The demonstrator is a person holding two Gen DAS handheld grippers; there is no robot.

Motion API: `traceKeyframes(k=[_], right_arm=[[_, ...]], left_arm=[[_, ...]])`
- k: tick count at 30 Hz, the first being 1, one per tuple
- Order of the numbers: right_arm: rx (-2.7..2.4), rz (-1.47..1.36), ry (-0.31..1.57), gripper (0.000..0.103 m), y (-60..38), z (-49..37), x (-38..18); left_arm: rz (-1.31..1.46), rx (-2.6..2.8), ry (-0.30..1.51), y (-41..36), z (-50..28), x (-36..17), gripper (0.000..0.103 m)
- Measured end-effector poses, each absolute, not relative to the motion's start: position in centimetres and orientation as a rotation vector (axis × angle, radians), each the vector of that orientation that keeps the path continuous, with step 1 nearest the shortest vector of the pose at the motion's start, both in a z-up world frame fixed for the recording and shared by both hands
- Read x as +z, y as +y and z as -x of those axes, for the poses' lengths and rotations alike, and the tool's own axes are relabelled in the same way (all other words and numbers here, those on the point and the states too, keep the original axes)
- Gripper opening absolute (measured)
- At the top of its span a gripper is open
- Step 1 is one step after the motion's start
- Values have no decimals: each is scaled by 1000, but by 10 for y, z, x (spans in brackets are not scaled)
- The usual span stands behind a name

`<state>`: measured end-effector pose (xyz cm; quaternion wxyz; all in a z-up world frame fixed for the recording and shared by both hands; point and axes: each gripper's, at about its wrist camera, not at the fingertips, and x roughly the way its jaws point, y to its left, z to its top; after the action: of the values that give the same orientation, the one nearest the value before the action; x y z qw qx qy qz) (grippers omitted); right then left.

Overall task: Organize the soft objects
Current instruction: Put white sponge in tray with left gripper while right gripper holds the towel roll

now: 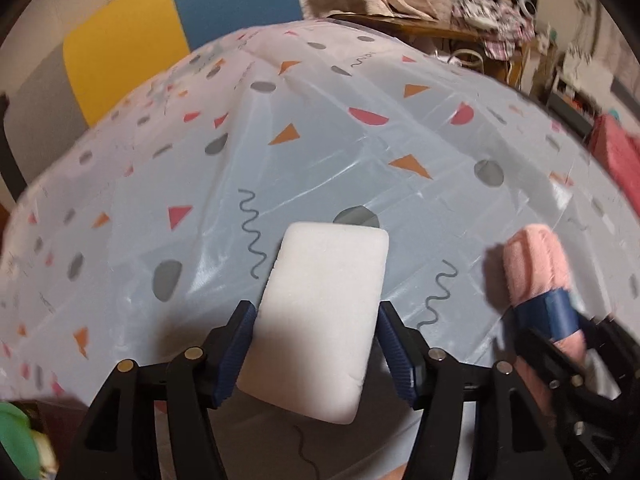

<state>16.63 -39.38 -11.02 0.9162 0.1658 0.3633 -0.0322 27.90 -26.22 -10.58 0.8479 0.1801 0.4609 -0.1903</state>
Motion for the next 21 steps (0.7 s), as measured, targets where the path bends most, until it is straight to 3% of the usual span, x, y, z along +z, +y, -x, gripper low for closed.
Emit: traceKeyframes(k=[9, 21], right_arm=[[-69, -335, 747, 47, -393, -166, -110], [-71, -330, 748, 47, -392, -167, -111]], left_arm=[[-271, -384, 1029, -249, -283, -107, 59], [-105, -437, 1014, -213, -218, -89, 58]])
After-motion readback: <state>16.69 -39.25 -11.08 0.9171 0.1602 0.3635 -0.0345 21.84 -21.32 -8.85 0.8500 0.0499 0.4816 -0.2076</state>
